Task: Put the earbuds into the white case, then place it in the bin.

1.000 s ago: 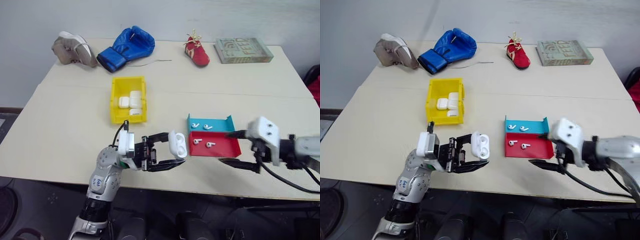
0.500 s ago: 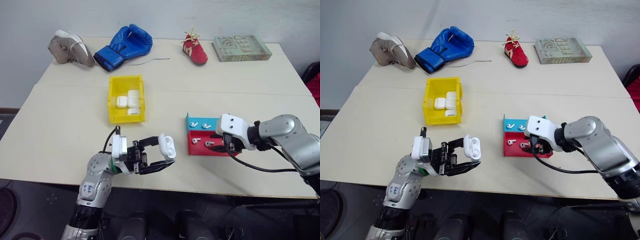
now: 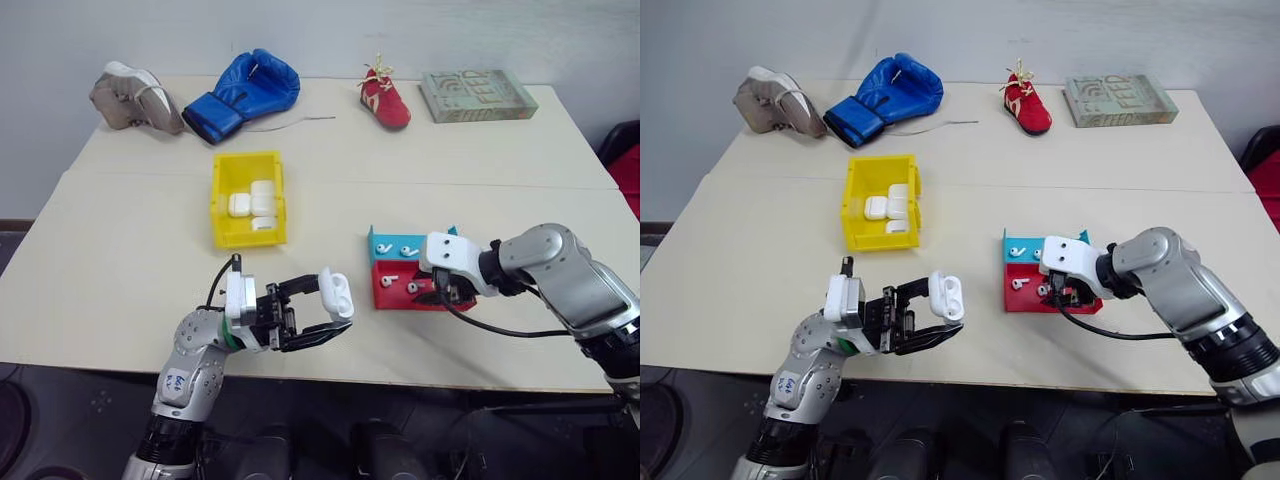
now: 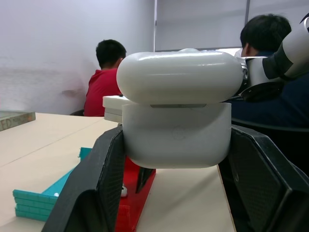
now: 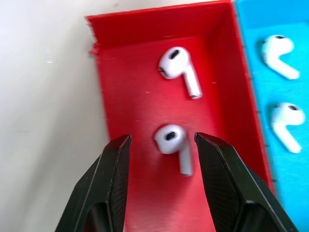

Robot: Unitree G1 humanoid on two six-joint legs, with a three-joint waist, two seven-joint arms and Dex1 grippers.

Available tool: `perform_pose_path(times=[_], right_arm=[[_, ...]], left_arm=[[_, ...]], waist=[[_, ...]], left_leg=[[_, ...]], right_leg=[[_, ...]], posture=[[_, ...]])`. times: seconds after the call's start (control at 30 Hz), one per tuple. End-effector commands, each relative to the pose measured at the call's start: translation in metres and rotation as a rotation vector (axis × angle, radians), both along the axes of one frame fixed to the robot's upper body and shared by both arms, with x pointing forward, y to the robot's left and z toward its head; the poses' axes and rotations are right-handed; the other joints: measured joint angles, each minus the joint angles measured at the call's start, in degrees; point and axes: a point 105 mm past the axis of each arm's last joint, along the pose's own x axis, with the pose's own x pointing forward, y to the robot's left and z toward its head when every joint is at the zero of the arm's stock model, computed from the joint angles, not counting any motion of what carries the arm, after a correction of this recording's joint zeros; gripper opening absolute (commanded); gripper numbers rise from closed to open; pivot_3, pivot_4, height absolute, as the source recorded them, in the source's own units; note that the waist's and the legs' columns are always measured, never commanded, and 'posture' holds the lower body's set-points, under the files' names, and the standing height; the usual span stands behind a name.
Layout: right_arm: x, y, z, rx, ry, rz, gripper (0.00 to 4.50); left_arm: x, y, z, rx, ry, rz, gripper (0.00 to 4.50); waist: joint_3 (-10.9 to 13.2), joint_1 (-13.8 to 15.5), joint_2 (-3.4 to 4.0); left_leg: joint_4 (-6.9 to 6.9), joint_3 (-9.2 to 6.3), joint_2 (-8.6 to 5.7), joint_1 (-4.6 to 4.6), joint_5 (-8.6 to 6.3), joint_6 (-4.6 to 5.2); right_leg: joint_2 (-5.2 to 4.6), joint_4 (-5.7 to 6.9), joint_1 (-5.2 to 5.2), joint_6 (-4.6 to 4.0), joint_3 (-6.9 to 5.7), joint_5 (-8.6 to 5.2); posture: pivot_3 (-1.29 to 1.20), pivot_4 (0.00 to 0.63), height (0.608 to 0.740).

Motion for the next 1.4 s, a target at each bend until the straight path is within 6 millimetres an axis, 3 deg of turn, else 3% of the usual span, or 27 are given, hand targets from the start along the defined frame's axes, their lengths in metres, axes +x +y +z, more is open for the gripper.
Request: perform_pose_path(times=[0.03,0.97,1.17,1.4], right_arm=[[0.005,0.004,0.005,-0.023,-0.039,0.03,2.12],[0.004,0.001,-0.006,-0.07,0.012,0.041,2.12],[0.003,0.001,-0.006,-0.069,0.012,0.045,0.39],[-0.002,-0.001,0.002,-0.044,0.008,0.05,0.4]], left_arm=[[-0.006,0.0,0.008,-0.005,-0.04,-0.012,2.78],[-0.004,0.002,0.01,-0.001,-0.041,0.007,2.78],[-0.004,0.002,0.011,-0.002,-0.046,0.005,2.78],[-0.001,0.0,0.021,-0.052,-0.078,0.014,2.78]], waist=[[0.0,0.0,0.0],[0.0,0.0,0.0],[0.0,0.0,0.0],[0.0,0.1,0.0]], left_leg=[[0.0,0.0,0.0,0.0,0.0,0.0],[0.0,0.0,-0.01,0.02,0.0,0.0],[0.0,0.0,-0.01,0.02,0.0,0.0],[0.0,0.0,-0.01,0.02,0.0,0.0]], right_leg=[[0.0,0.01,0.0,0.0,0.0,0.0],[-0.01,0.01,0.01,0.0,0.0,0.0],[-0.01,0.01,0.01,0.0,0.0,0.0],[-0.01,0.01,0.01,0.0,0.0,0.0]], posture=[[0.0,0.15,0.74],[0.0,0.15,0.74],[0.0,0.15,0.74],[0.0,0.15,0.74]])
